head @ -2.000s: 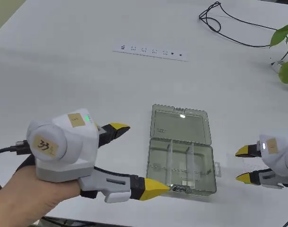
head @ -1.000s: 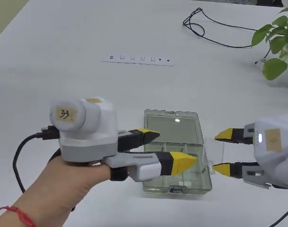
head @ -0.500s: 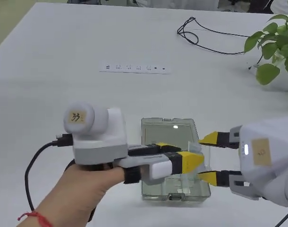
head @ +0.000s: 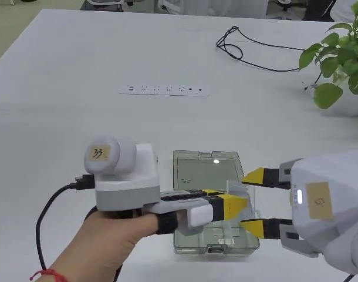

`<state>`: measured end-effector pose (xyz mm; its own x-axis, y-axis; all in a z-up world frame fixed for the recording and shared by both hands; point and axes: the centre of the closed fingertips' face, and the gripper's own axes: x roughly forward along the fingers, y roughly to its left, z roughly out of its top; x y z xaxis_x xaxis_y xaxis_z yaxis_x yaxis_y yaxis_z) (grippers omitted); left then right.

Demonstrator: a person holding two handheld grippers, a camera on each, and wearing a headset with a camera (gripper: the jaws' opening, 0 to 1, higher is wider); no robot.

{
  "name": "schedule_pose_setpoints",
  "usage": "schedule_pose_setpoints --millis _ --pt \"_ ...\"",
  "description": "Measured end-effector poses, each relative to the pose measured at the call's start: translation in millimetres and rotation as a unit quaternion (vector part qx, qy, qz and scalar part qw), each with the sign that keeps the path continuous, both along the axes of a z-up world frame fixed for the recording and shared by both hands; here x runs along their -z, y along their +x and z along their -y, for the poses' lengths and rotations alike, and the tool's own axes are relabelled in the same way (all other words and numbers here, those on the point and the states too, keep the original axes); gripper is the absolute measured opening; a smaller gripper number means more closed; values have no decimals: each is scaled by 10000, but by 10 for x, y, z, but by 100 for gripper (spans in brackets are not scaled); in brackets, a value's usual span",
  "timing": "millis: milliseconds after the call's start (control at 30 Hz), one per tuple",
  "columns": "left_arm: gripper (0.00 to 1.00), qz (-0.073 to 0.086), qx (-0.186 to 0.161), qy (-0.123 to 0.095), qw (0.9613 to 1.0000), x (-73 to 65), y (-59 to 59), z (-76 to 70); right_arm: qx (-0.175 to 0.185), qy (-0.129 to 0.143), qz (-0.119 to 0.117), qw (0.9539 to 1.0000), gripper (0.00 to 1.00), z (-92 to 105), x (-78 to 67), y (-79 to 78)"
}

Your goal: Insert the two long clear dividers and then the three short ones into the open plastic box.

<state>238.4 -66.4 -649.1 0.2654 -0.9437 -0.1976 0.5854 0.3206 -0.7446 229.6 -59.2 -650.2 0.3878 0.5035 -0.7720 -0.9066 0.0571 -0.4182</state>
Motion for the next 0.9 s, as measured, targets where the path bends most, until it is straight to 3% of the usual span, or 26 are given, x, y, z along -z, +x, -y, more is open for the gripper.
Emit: schedule_pose_setpoints --millis 200,533,633,700,767,900 --pt "0 -46 38 -51 10000 2 -19 5 -24 -52 17 10000 33 1 8 2" --pt "0 -188 -39 -105 9998 16 -18 3 -46 -96 46 9999 33 -1 19 8" --pt "0 -181 -88 -105 9997 19 0 -4 -27 -99 70 9999 33 -5 17 21" --pt "0 -88 -102 -44 9999 38 15 -14 9 -59 60 10000 32 -10 -1 33" --pt "0 -190 -126 -111 9997 31 17 -23 63 10 13 10000 33 -12 -21 45" --pt "0 142 -17 49 9999 49 1 -48 187 349 -185 9990 35 -4 -101 70"
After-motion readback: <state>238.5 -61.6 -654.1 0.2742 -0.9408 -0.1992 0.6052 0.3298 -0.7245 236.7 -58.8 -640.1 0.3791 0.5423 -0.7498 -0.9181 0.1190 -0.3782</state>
